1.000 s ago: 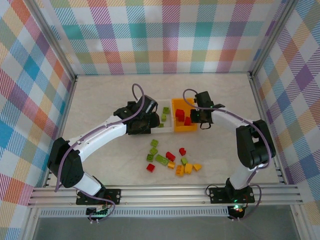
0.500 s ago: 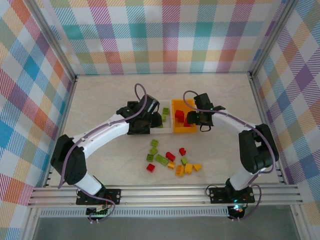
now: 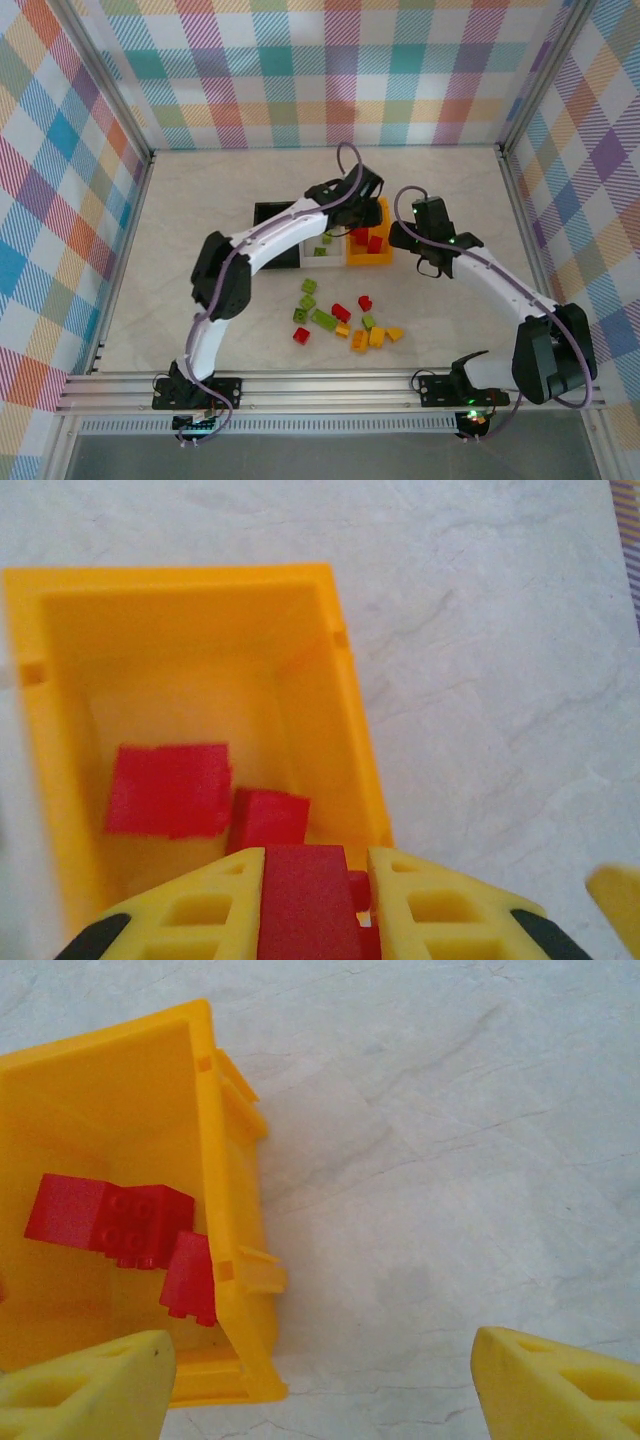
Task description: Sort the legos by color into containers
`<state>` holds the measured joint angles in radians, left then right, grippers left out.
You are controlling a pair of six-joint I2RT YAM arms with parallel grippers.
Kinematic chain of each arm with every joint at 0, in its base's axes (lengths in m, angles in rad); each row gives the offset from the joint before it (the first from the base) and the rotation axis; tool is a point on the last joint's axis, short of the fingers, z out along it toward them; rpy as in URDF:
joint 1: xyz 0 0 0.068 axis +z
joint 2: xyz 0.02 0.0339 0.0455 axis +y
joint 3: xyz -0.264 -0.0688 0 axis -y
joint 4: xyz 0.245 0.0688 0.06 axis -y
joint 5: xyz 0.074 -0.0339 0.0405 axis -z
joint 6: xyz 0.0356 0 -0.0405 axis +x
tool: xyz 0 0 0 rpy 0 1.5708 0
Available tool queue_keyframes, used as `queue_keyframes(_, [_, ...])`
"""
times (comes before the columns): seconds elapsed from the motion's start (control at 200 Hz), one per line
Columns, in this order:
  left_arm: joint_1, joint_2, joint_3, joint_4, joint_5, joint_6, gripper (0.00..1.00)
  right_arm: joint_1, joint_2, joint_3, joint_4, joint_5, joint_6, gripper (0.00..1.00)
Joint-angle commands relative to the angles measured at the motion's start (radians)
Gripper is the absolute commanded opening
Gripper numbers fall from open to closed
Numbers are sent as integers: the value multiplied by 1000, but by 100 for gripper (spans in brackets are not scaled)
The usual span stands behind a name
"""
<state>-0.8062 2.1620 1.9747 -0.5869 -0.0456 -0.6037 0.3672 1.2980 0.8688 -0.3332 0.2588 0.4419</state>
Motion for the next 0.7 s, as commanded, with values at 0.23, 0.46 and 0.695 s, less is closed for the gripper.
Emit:
queue_keyframes(0.23, [-11, 223, 329, -212, -35, 25, 41, -25, -81, -43, 4, 2, 9, 81])
queue_keyframes(0.46, [-14, 183, 331, -206, -55, 24, 72, -27, -99, -46, 11, -23, 6, 81])
queue_keyframes(0.695, [-9, -41, 119, -107, -91, 14, 88, -20, -112, -65, 4, -161, -8, 78])
